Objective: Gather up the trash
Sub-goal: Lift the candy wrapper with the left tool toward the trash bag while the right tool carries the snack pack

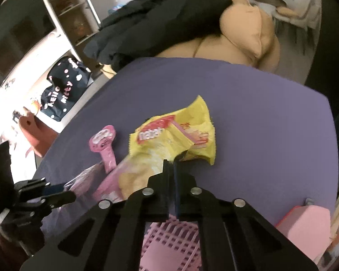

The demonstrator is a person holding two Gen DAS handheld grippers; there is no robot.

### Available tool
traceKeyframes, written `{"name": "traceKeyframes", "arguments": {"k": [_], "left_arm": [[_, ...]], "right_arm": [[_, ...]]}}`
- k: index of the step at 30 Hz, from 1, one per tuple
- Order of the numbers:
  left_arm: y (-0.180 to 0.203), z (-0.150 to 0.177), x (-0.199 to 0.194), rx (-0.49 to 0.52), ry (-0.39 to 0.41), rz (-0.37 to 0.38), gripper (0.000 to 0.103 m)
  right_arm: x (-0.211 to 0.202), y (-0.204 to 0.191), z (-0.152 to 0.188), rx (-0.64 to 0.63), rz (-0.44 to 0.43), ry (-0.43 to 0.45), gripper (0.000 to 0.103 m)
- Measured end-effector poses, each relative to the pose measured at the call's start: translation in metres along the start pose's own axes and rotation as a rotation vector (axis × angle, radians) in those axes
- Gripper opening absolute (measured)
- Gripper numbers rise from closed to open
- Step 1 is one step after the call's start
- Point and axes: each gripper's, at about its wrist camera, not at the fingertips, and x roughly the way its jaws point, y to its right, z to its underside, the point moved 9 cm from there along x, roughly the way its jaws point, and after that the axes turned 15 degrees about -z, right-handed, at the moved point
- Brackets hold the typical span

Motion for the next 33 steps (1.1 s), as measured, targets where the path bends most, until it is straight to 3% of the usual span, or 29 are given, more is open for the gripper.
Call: {"name": "traceKeyframes", "arguments": {"k": [5, 9, 10, 11, 13, 19, 21, 23, 26, 33], "left_arm": [[0.003, -0.002, -0.003, 0.008, 0.006, 0.006, 0.030], [0.000, -0.004, -0.004, -0.003, 0.006, -0.007, 0.031], [-0.001, -0.005, -0.004, -0.009, 0.005, -0.010, 0.031], [-0.002, -0.005, -0.004, -0.014, 0.004, -0.011, 0.031], [-0.004, -0.005, -0.004, -0.022, 0.001, -0.013, 0.031], [-0.009, -0.003, -0.002, -0.030, -0.009, -0.022, 0.031], [-0.010, -0.002, -0.001, -0.040, -0.014, -0.020, 0.031], [-0.010, -0.001, 0.000, -0.042, -0.016, -0.016, 0.031], [-0.009, 0.001, 0.000, -0.039, -0.017, -0.013, 0.031], [-0.004, -0.002, 0.002, -0.026, -0.021, -0.018, 0.031]], "right_arm": [[-0.020, -0.005, 0.001, -0.030, 0.022, 0.030, 0.005], [-0.020, -0.009, 0.005, -0.030, 0.025, 0.005, 0.006], [-0.018, -0.009, 0.007, -0.029, 0.021, -0.005, 0.011], [-0.016, -0.010, 0.008, -0.028, 0.015, -0.011, 0.028], [-0.013, -0.012, 0.009, -0.016, -0.013, 0.001, 0.050], [0.004, -0.002, 0.012, 0.060, 0.007, -0.050, 0.050], [0.011, -0.004, 0.012, 0.048, -0.023, -0.067, 0.043], [0.017, -0.003, 0.013, 0.033, -0.013, -0.095, 0.022], [0.016, -0.008, 0.013, 0.029, -0.047, -0.088, 0.009], [-0.020, -0.032, 0.002, -0.045, -0.069, -0.003, 0.005]]}}
